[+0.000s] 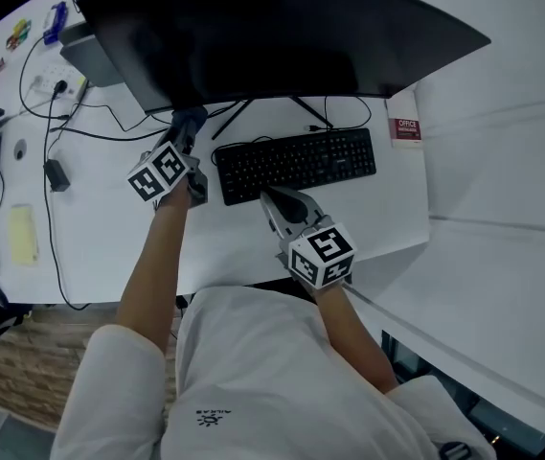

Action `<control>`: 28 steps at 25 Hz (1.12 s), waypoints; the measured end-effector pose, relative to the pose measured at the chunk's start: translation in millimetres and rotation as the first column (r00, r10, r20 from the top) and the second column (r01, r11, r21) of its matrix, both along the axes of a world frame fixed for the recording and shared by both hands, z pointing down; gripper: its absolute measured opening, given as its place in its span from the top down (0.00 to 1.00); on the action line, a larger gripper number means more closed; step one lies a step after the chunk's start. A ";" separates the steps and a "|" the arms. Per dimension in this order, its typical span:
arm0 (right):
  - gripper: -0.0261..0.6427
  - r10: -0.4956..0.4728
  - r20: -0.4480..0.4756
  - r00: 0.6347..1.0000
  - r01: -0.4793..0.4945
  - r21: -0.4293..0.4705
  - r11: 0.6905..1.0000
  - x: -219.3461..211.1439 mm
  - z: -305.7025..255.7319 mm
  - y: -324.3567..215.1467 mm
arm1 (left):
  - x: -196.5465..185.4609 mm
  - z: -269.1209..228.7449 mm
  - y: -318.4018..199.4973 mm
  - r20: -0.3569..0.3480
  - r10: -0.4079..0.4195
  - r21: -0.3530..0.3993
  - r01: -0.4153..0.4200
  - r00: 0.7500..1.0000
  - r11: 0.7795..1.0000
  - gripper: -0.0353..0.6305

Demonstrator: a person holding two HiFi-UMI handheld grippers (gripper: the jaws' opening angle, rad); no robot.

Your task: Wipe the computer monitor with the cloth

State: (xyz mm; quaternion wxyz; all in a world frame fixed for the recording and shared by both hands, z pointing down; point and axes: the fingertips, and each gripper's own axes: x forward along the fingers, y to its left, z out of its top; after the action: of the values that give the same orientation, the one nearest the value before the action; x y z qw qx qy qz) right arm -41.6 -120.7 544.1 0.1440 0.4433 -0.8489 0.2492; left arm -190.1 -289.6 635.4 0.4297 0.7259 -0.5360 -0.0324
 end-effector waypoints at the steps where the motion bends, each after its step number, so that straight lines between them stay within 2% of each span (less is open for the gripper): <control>1: 0.93 0.001 0.002 1.000 -0.001 -0.001 1.000 5.7 0.0 0.6 | 4.8 -0.6 0.5 0.006 0.000 0.001 0.000 1.000 1.000 0.75; 6: 0.93 0.003 0.011 1.000 -0.003 -0.001 1.000 32.3 -0.5 1.2 | 25.1 -2.5 1.2 0.017 -0.003 -0.002 0.003 1.000 1.000 0.75; 15: 0.93 -0.002 0.023 1.000 0.002 -0.012 1.000 66.0 4.9 0.7 | 50.6 0.1 -2.1 -0.028 -0.034 -0.011 0.034 0.999 0.999 0.75; 28: 0.93 -0.010 0.034 0.999 0.010 -0.019 1.000 103.4 11.6 -5.8 | 73.7 -0.4 -3.8 -0.046 -0.104 -0.006 0.104 0.994 0.995 0.75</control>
State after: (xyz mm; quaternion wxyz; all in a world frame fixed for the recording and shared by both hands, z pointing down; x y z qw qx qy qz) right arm 61.9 -126.5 555.7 0.1352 0.4334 -0.8511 0.2638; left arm -116.4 -293.3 635.0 0.4408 0.6954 -0.5631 -0.0704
